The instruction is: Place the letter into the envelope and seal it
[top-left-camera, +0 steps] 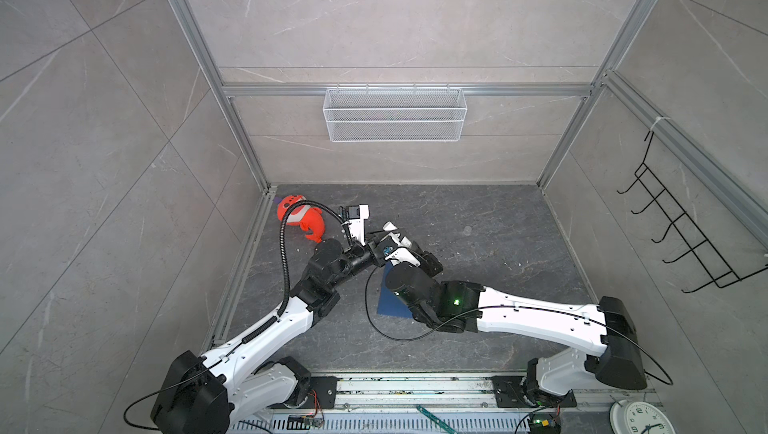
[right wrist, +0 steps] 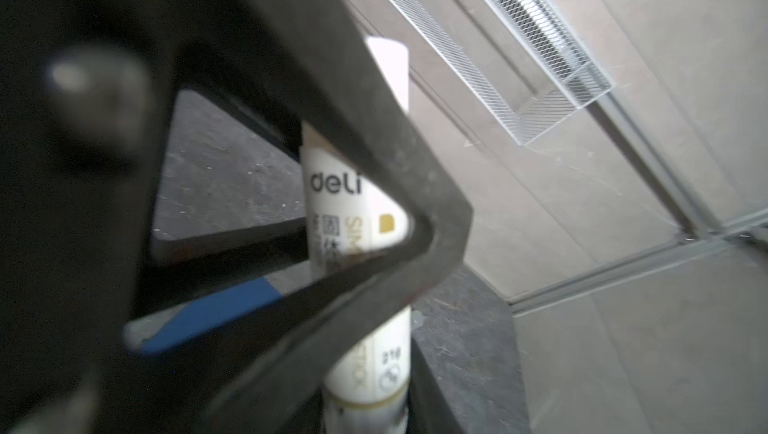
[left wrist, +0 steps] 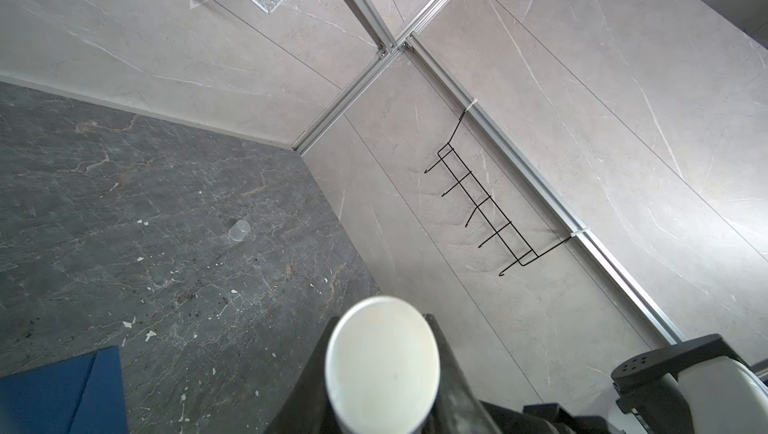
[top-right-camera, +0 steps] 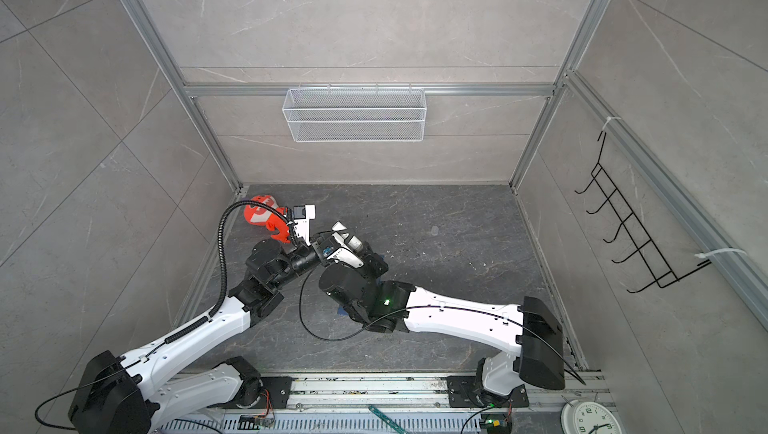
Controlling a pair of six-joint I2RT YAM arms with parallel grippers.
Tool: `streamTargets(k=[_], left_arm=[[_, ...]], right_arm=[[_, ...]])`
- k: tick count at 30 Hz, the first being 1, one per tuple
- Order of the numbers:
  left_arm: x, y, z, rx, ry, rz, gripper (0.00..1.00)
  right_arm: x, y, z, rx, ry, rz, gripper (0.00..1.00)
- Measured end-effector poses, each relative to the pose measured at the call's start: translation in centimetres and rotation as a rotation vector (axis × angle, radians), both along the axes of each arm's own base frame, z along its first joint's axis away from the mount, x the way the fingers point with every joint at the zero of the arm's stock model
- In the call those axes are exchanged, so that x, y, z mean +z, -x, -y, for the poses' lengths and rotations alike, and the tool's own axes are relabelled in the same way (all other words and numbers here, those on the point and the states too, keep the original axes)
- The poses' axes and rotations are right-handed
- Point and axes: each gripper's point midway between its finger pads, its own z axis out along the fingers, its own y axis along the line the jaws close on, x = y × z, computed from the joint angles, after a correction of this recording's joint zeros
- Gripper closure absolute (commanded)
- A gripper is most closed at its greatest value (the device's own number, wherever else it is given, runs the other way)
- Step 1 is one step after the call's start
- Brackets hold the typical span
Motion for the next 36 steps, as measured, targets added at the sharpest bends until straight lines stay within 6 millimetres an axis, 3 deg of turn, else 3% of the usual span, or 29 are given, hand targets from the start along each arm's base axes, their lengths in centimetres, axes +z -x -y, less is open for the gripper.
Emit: streamTargets(k=[2, 5, 11, 18, 24, 30, 36], left_arm=[[-0.1, 0.7, 0.5, -0.037, -0.003, 0.0, 1.0], [0.7, 1.5, 1.0, -0.074, 0.014, 0.018, 1.0], [1.6, 2.3, 1.2, -0.11, 0.026, 0.039, 1.0], [0.6, 2.3, 1.3, -0.119, 0.001, 0.007, 1.0], [0.1, 2.4, 1.3, -0.126, -0.008, -0.01, 1.0], [0.1, 2.4, 1.3, -0.125, -0.008, -0.01, 1.0], [0.0, 2.1, 1.2, -0.111, -0.008, -0.012, 1.0]], right_arm=[[0.3, 0.2, 0.8, 0.075, -0.117, -0.076, 0.34], [1.2, 0.5, 2.2, 0.206, -0.3, -0.203, 0.26], [1.9, 2.0, 1.9, 0.409, -0.498, -0.382, 0.36], [1.8, 3.2, 0.9, 0.503, -0.563, -0.483, 0.68], [1.3, 3.6, 0.4, 0.526, -0.568, -0.52, 0.86], [1.2, 3.5, 0.4, 0.518, -0.561, -0.526, 1.0], [1.2, 3.0, 0.3, 0.465, -0.528, -0.501, 1.0]])
